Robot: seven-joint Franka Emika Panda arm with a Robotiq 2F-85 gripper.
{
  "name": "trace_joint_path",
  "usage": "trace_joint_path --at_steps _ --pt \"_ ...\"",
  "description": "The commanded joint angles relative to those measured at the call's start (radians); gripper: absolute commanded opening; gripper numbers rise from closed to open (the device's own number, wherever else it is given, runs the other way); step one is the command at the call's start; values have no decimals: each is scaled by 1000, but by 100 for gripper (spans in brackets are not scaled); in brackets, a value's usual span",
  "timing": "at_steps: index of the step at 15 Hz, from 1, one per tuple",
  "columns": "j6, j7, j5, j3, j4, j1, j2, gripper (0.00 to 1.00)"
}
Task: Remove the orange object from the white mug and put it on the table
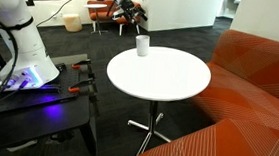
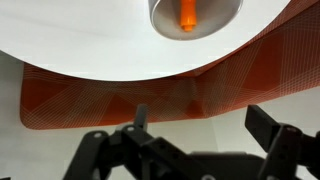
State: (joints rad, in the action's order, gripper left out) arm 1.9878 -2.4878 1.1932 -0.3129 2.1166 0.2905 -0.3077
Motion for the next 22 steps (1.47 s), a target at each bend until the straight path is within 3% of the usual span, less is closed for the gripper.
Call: trace_joint_path --at_steps 1,9,11,14,16,19,21,22 --pt "-15 -58 -18 26 -56 25 -60 100" --pt "-56 -73 -39 57 -163 58 -189 100" --pt "-54 -69 -37 63 -180 67 -206 74" --pt "-33 -60 -36 65 -186 71 -210 49" --pt "-19 -62 -38 63 -173 67 -198 39" --pt "4 -53 -45 61 -157 57 -183 32" --pt "34 -37 -59 56 -147 45 -175 38" --pt "43 -24 -79 54 -145 41 -172 47"
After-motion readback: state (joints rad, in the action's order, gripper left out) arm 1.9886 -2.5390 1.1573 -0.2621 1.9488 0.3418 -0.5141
